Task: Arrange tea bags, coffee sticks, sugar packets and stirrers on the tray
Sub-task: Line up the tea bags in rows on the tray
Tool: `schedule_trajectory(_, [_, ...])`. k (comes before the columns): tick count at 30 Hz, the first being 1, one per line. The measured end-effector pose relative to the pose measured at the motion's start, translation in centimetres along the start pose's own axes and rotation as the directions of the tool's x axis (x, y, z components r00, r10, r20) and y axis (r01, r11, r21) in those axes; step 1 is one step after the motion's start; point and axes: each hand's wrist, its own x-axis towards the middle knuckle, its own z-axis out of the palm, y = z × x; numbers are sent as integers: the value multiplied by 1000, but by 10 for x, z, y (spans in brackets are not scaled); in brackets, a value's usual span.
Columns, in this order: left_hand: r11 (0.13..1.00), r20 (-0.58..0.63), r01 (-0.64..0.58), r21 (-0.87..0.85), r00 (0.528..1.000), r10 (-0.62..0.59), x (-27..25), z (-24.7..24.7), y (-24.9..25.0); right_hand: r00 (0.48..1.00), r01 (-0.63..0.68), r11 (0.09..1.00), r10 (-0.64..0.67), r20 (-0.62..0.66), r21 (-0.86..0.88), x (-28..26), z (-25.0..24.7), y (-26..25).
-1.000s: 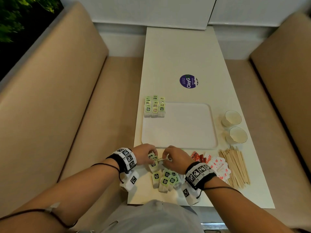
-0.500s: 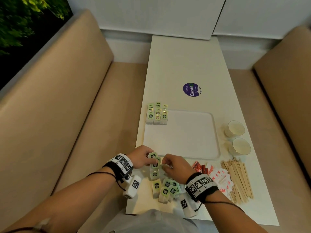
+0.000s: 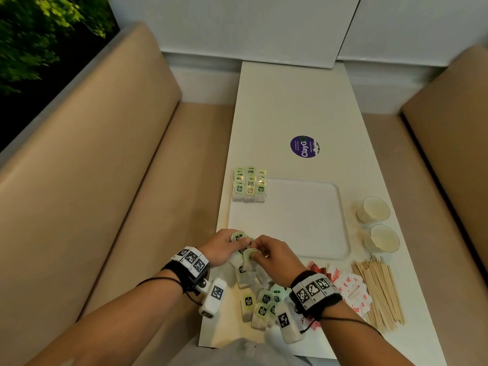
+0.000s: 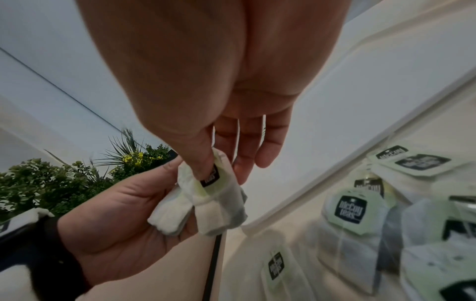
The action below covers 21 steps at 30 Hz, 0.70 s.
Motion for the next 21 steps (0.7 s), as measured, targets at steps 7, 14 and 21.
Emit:
schedule_trajectory(7, [981, -20, 48, -190, 998, -53, -3, 3, 6, 991, -29, 996, 40, -131, 81, 11, 4, -7])
schedule_trajectory(14, [899, 47, 195, -393, 980, -192, -3, 5, 19, 977, -57, 993, 77, -199, 103, 25, 8, -4])
schedule_trajectory(21, [942, -10, 136, -308, 989, -146, 2, -1, 13, 977, -37, 982, 75, -202, 186, 37, 3, -7])
